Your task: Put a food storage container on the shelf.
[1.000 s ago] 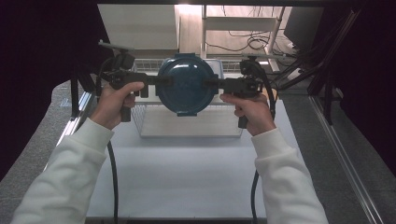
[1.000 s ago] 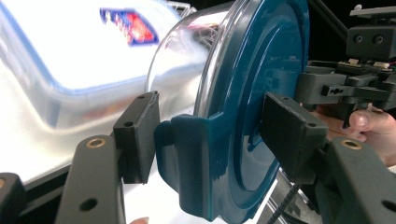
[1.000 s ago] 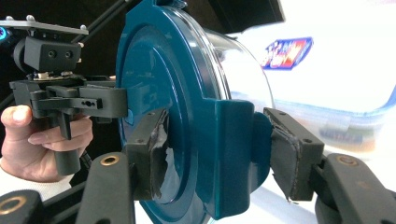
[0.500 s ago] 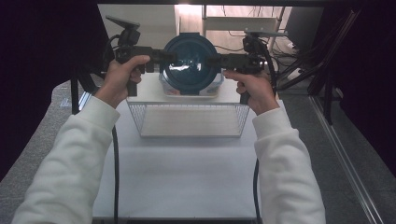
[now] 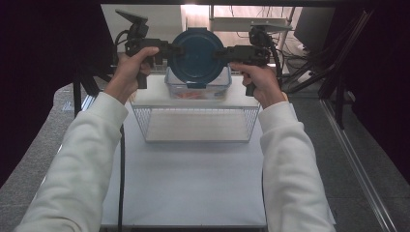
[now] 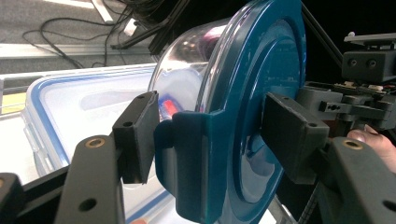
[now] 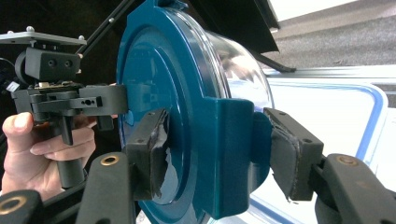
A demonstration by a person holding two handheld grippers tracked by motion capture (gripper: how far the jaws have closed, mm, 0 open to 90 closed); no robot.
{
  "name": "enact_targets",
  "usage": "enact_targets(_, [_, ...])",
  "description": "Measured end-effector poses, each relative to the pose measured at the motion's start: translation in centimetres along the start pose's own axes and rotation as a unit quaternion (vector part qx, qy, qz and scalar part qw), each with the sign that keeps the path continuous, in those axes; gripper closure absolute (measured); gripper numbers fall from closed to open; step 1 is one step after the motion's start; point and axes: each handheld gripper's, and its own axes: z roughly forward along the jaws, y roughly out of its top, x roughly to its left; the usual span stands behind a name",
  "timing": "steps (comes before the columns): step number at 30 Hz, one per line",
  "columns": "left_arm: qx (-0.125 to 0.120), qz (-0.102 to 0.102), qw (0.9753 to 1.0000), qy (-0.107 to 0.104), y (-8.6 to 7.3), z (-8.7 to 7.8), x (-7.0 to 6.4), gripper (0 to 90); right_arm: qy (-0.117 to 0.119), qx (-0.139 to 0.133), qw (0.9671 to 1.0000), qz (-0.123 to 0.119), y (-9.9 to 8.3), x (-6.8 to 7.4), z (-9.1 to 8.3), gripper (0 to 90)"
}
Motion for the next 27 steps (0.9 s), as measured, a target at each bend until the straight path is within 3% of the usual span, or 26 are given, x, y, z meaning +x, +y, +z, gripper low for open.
enact_targets(4, [-0.004,-0.008,1.0000,-0.002,0.1,0.4,0.6,38.5,-0.002,-0.001,1.0000,0.010,0.1,-0.6,0.4,42.3])
enact_targets(9, [-0.011,-0.036,0.9993,-0.007,0.4,1.1,1.5,39.2,-0.006,-0.004,0.9993,0.037,0.7,-1.2,1.0,41.2])
enact_targets(14, [-0.021,-0.075,0.9970,-0.009,0.7,1.9,2.7,39.3,-0.008,-0.004,0.9978,0.066,1.0,-2.1,1.9,38.9])
enact_targets(20, [-0.027,-0.096,0.9951,-0.003,0.9,2.8,3.3,39.5,-0.002,-0.002,0.9945,0.105,1.0,-3.4,2.7,35.8])
enact_targets(27, [-0.035,-0.106,0.9937,-0.010,0.8,3.0,3.9,39.4,0.002,-0.008,0.9942,0.108,0.9,-3.9,3.0,34.8])
